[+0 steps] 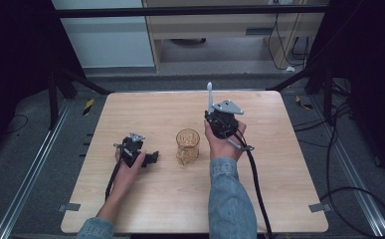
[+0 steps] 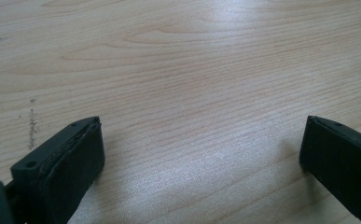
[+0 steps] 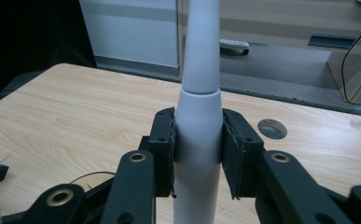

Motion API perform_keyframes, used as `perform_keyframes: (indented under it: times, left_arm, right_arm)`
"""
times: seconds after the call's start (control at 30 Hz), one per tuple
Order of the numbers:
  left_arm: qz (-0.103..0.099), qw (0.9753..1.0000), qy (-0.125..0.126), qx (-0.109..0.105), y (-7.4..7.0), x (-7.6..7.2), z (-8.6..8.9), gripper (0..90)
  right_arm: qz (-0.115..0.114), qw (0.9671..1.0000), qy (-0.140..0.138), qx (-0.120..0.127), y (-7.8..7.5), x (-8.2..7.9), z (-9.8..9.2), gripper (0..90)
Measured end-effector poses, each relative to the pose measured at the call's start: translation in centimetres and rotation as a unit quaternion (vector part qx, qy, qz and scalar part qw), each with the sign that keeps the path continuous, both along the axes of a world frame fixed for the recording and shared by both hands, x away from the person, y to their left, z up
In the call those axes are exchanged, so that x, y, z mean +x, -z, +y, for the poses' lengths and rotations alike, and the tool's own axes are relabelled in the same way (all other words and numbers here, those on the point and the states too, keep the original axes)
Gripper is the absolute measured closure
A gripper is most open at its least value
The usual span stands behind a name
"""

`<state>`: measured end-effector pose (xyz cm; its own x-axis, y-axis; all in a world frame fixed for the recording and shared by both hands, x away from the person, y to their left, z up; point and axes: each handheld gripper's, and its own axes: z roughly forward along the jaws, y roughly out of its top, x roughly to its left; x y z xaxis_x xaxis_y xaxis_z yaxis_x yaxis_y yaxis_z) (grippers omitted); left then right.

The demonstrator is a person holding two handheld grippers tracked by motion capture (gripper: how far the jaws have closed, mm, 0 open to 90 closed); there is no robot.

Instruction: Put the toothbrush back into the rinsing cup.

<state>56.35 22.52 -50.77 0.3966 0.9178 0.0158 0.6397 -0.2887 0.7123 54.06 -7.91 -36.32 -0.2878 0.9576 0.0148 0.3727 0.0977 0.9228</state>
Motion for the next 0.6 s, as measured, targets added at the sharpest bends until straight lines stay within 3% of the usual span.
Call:
perform_keyframes:
  times: [0.13, 0.33, 0.6]
  left_arm:
    - [0.001, 1.0, 0.003, 0.0, 0.0, 0.0, 0.1, 0.0]
    - [0.0, 1.0, 0.004, 0.001, 0.0, 0.0, 0.1, 0.0]
    - [0.0, 1.0, 0.004, 0.001, 0.0, 0.0, 0.1, 0.0]
  right_arm:
    - [0.0, 1.0, 0.0, -0.006, 0.1, -0.1, 0.1, 67.3]
    - [-0.015, 0.9999, 0.001, 0.006, -0.1, -0.2, 0.7, 67.3]
    - [-0.032, 0.9994, 0.003, 0.015, -1.5, -0.5, 0.6, 67.3]
